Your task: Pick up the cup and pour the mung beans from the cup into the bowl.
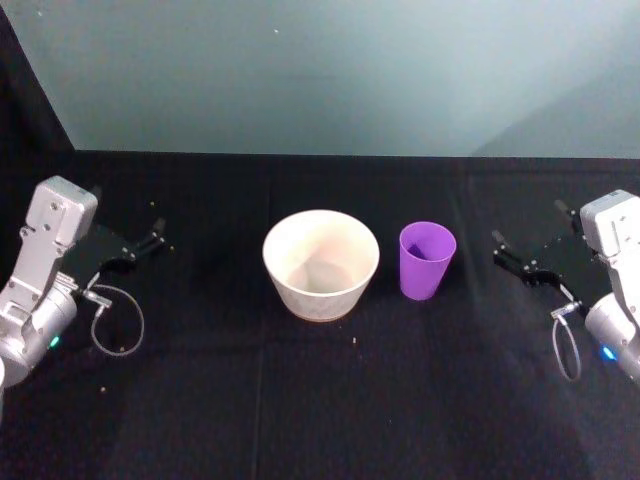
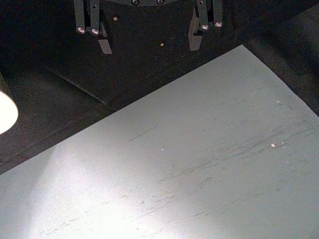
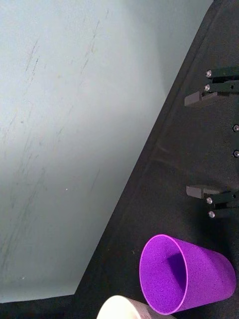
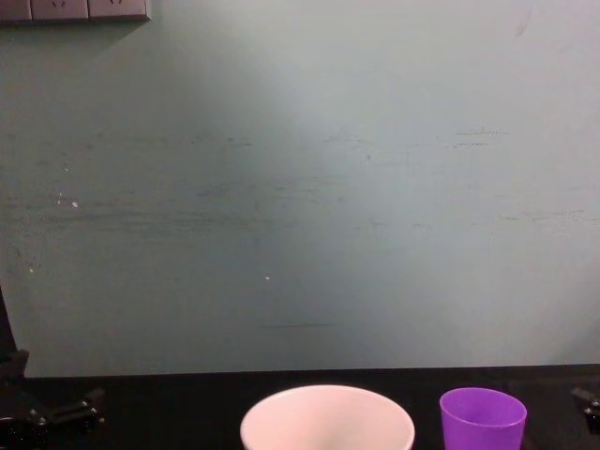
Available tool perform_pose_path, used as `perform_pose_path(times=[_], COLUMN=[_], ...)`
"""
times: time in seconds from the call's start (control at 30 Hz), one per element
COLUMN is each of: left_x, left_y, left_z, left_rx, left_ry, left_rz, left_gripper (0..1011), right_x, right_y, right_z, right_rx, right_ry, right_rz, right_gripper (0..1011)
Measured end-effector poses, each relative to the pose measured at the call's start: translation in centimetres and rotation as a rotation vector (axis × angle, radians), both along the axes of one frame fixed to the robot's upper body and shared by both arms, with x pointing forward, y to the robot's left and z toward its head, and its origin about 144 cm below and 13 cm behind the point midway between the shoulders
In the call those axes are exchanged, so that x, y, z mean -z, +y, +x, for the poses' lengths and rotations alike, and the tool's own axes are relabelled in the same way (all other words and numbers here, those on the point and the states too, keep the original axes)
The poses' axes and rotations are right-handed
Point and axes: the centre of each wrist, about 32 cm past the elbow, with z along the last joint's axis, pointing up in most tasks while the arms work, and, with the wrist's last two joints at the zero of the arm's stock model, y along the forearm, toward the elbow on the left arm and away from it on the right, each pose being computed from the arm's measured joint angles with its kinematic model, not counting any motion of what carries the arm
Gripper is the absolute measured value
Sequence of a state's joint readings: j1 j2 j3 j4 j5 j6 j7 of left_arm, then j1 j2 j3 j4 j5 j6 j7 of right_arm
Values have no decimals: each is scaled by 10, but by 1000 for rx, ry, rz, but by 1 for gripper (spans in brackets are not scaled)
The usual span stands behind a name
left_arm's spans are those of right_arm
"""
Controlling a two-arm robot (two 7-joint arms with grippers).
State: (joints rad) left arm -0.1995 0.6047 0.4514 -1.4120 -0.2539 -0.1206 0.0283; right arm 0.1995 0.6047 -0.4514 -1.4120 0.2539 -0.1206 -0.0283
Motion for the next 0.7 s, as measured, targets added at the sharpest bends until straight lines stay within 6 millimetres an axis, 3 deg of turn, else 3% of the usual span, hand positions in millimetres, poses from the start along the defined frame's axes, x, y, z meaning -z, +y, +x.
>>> perform_pose_path(times=[0.7], left_x=[0], left_y=[0], left_z=[0], left_rx=[0], left_ry=[0], left_rz=[0], left_gripper=[1000], right_x=[0], right_y=[0], right_z=[0], right_rx=[0], right_ry=[0], right_rz=[0], right_gripper=[1003])
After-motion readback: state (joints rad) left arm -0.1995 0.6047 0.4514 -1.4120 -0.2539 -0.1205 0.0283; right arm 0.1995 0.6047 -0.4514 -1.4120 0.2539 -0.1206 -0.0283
